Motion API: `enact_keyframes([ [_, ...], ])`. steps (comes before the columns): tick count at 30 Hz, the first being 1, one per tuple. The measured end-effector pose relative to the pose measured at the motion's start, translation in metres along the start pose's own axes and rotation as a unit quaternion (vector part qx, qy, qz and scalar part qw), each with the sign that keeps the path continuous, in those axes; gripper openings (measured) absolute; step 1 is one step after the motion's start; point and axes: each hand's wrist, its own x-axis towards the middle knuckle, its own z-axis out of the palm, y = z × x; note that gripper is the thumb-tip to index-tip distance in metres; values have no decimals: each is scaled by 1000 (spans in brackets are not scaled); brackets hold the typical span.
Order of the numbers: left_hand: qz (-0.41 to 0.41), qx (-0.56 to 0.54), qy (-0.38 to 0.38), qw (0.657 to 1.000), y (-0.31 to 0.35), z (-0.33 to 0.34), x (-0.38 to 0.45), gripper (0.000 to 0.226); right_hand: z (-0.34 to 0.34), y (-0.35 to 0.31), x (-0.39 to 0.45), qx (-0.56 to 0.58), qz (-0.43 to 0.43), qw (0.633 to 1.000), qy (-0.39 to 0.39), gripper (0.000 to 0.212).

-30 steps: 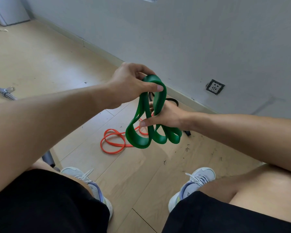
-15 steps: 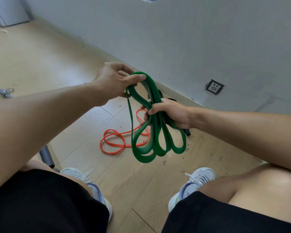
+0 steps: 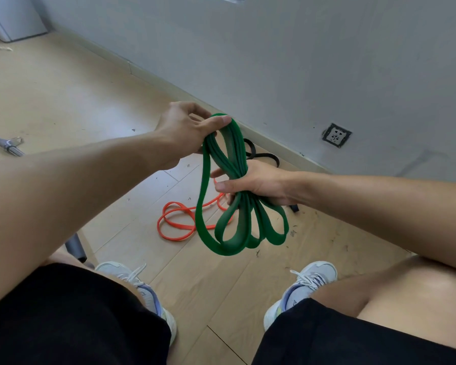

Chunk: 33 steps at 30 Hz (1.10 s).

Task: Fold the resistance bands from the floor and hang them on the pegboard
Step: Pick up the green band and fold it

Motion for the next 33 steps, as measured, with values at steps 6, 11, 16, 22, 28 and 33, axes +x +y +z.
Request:
enact_keyframes([
  [6,-9,-2,49,999,6,15,0,49,11,4,6,-32,-15,999,31,55],
  [11,-29,-6,57,998,5,11,2,50,0,6,7,16,-4,999,47,18],
  [16,-23,-28,82,996,9,19,1,48,8,5,8,10,-19,999,39,67],
  [22,-44,-49,81,995,9,16,0,48,7,10,13,43,-32,997,59,62],
  [28,-65,-92,115,987,9,20,1,47,13,5,11,68,-36,995,71,67],
  [33,-79,-106,138,982,4,23,6,52,19,3,12,103,-42,989,96,53],
])
